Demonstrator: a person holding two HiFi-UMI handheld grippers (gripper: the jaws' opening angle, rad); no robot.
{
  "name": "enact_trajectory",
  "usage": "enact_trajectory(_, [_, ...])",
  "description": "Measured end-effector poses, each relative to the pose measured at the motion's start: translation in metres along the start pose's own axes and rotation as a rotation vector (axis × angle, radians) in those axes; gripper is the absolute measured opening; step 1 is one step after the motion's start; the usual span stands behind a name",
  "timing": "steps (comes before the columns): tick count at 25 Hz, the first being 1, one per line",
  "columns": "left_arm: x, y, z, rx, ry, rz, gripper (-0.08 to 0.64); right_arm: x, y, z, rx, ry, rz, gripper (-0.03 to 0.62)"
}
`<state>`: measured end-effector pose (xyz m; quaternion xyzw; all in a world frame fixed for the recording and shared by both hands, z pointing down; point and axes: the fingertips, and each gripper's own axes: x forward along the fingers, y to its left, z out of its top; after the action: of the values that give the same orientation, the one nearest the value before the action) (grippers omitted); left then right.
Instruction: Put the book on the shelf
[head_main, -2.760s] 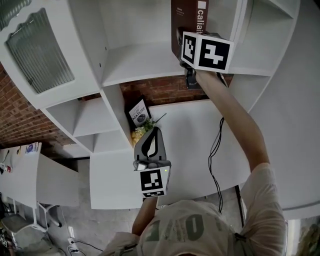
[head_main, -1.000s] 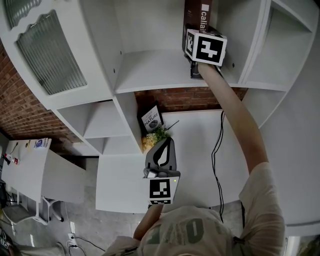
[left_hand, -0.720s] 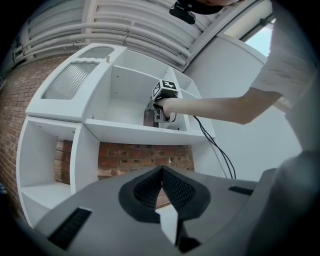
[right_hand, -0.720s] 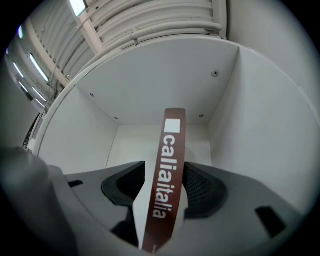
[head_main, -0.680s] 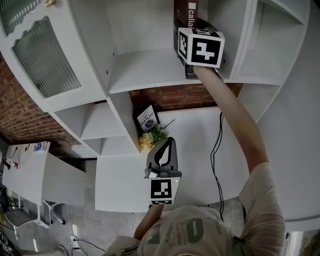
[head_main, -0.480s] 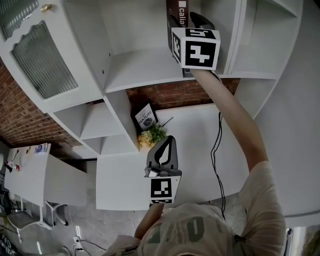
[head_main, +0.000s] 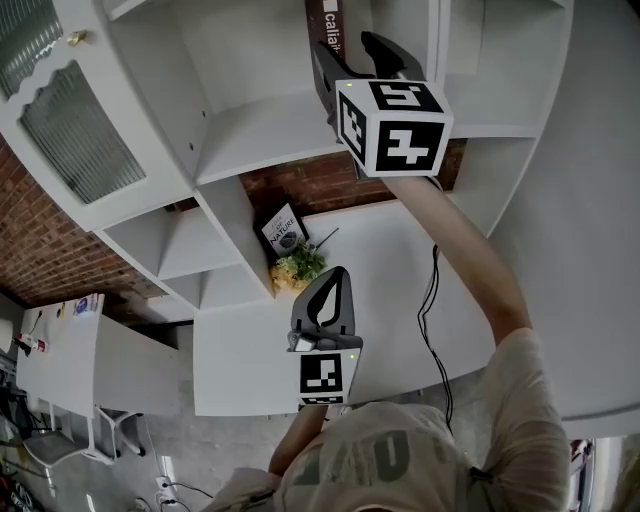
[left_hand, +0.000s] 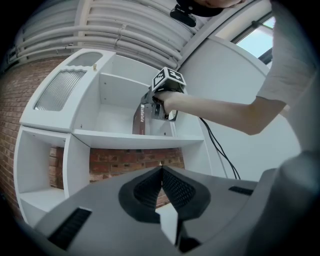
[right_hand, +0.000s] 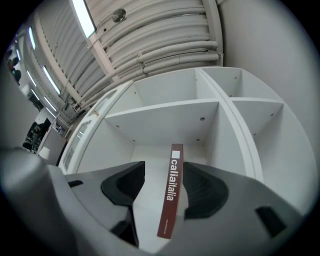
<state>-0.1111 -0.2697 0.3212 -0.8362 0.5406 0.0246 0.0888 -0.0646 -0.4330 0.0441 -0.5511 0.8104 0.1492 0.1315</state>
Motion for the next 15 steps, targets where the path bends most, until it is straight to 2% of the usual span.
enact_trajectory(5, [-0.003,-0.001,0.003,0.012,-0.005,0.008,0.012,-0.063,0.018,0.016,0.059,-0.16,0.082,0.227])
enact_trajectory(6, [-0.004,-0.002,0.004,0.01,-0.007,0.009,0.012,-0.077,0.021,0.019,0.058,-0.189,0.095,0.207])
enact_trajectory(7, [-0.004,-0.004,0.004,0.008,-0.01,0.01,0.012,-0.093,0.023,0.021,0.047,-0.218,0.102,0.145])
enact_trajectory(9, [-0.005,-0.006,0.005,0.007,-0.015,0.013,0.012,-0.125,0.024,0.025,-0.008,-0.272,0.089,0.044])
enact_trajectory(10, [-0.006,-0.004,0.005,0.009,-0.019,0.017,0.012,-0.139,0.025,0.024,-0.056,-0.29,0.067,0.027])
enact_trajectory(13, [-0.009,0.004,0.005,-0.004,-0.046,0.048,0.012,-0.176,0.033,0.004,-0.191,-0.288,0.016,0.015])
enact_trajectory(15, [-0.014,0.011,0.001,-0.013,-0.043,0.077,0.012,-0.195,0.046,-0.019,-0.17,-0.26,0.035,0.015])
